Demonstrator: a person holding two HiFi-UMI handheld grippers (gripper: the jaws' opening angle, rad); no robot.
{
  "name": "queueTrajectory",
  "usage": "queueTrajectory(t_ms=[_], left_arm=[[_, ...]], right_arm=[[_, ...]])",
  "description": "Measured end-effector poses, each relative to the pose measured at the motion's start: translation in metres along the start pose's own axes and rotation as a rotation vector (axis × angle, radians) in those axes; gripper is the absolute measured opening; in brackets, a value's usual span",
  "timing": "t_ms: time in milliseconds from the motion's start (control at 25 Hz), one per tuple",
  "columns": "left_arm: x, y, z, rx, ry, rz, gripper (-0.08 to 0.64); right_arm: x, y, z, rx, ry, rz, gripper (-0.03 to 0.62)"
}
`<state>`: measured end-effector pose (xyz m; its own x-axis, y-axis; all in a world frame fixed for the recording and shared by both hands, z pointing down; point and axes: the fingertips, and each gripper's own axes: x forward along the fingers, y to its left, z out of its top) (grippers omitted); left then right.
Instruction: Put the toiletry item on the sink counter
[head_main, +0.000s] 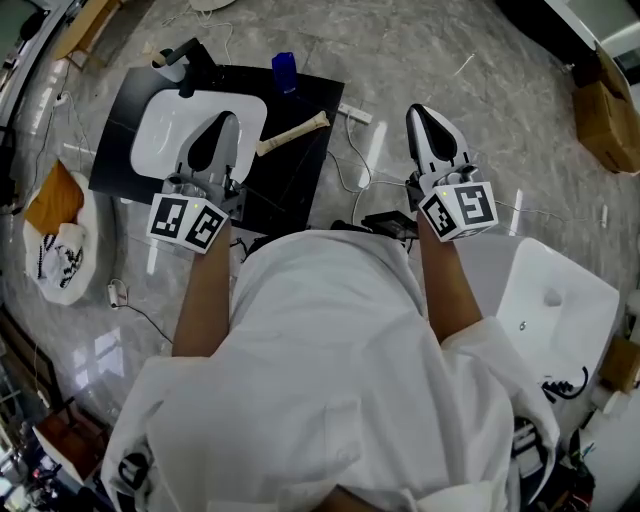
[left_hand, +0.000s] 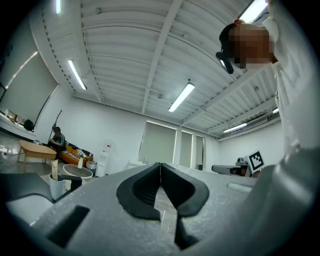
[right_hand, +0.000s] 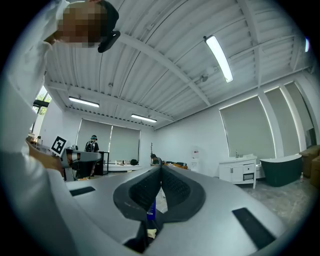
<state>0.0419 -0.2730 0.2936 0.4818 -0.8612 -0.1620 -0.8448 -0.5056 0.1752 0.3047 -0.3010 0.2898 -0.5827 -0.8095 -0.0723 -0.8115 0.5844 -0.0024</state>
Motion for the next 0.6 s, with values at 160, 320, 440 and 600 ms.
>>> queueTrajectory(t_ms=[160, 320, 440, 600], left_arm=[[-0.004, 0.001, -0.002, -0.013, 0.008, 0.005, 0.018], [-0.008, -0.001, -0.008, -0.032, 0.027, 0.006, 0.018], [-0.008, -0.003, -0.011, -0.041, 0.035, 0.005, 0.018], [-0.004, -0.006, -0.019, -0.057, 0.045, 0.005, 0.018]], right_arm=[[0.006, 0.009, -0.002, 0.007, -0.001, 0.038, 0.014], [0.009, 0.012, -0.004, 0.01, 0.012, 0.08, 0.014], [0.012, 0.015, 0.0, -0.016, 0.008, 0.128, 0.014], [0.011, 0.02, -0.002, -0.018, -0.004, 0.187, 0.014]])
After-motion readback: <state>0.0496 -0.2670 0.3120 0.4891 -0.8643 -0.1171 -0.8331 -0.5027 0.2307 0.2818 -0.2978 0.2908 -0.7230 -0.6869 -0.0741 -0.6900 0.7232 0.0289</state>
